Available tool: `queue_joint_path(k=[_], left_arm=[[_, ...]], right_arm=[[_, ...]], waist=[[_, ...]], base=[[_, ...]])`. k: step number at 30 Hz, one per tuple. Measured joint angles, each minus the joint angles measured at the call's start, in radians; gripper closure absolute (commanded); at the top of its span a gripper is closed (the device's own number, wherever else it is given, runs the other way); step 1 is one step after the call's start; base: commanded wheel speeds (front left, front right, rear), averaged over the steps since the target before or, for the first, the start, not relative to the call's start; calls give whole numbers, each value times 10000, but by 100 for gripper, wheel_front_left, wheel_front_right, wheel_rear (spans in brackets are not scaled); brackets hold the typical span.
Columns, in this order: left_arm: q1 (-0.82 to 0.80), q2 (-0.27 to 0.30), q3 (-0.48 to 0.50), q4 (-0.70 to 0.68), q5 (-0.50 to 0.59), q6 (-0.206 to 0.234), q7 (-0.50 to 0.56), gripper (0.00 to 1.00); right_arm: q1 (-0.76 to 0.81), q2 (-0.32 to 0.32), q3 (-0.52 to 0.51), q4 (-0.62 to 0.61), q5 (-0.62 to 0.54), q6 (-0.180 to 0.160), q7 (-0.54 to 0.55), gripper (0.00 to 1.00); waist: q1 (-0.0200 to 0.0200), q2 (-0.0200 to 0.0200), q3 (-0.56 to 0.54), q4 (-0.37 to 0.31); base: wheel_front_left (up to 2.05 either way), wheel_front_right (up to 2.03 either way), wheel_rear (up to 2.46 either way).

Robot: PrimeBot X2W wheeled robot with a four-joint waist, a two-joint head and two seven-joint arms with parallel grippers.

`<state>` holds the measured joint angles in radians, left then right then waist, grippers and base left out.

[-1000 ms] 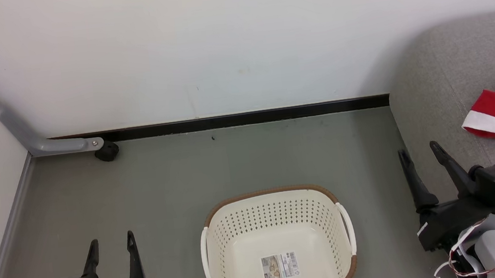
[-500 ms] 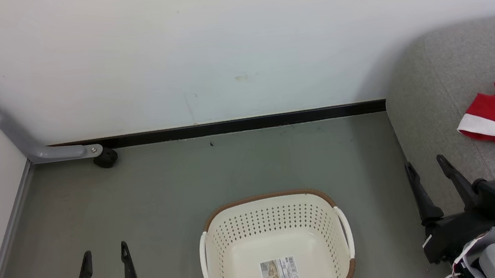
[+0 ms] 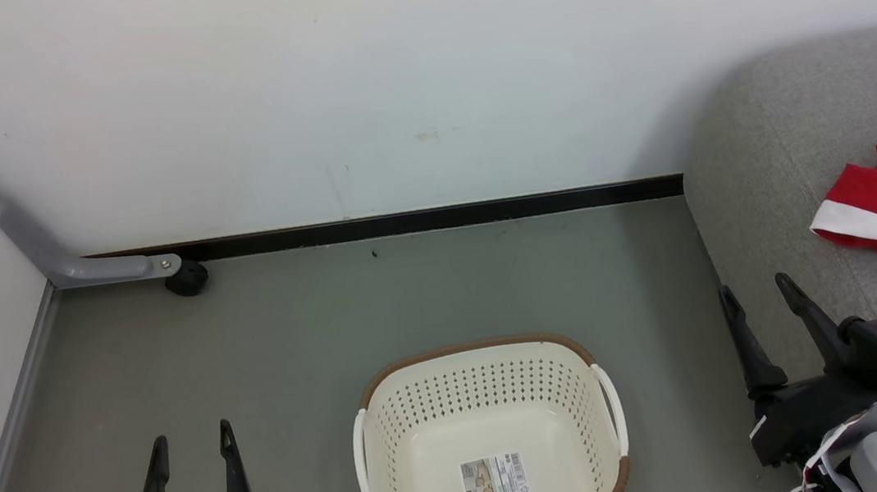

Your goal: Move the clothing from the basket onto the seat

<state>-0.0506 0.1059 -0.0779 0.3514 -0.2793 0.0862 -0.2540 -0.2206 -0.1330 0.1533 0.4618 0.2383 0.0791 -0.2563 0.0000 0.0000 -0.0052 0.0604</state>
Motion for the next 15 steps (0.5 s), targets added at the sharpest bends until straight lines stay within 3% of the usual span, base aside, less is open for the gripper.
queue_joint_path(k=[2, 3, 15], left_arm=[[10, -6, 2, -4, -2, -119, 0, 0], [17, -15, 0, 15, -6, -161, 0, 100], [364, -194, 130, 593, -715, -265, 336, 100]], right_arm=[[0, 0, -12, -6, 0, 0, 0, 0], [9, 13, -6, 15, 2, 0, -2, 100], [623, 207, -228, 535, 729, 2, 311, 100]], waist=[[0, 0, 11, -2], [0, 0, 17, -4], [0, 0, 13, -56]], base=[[0, 0, 0], [0, 0, 0], [0, 0, 0]])
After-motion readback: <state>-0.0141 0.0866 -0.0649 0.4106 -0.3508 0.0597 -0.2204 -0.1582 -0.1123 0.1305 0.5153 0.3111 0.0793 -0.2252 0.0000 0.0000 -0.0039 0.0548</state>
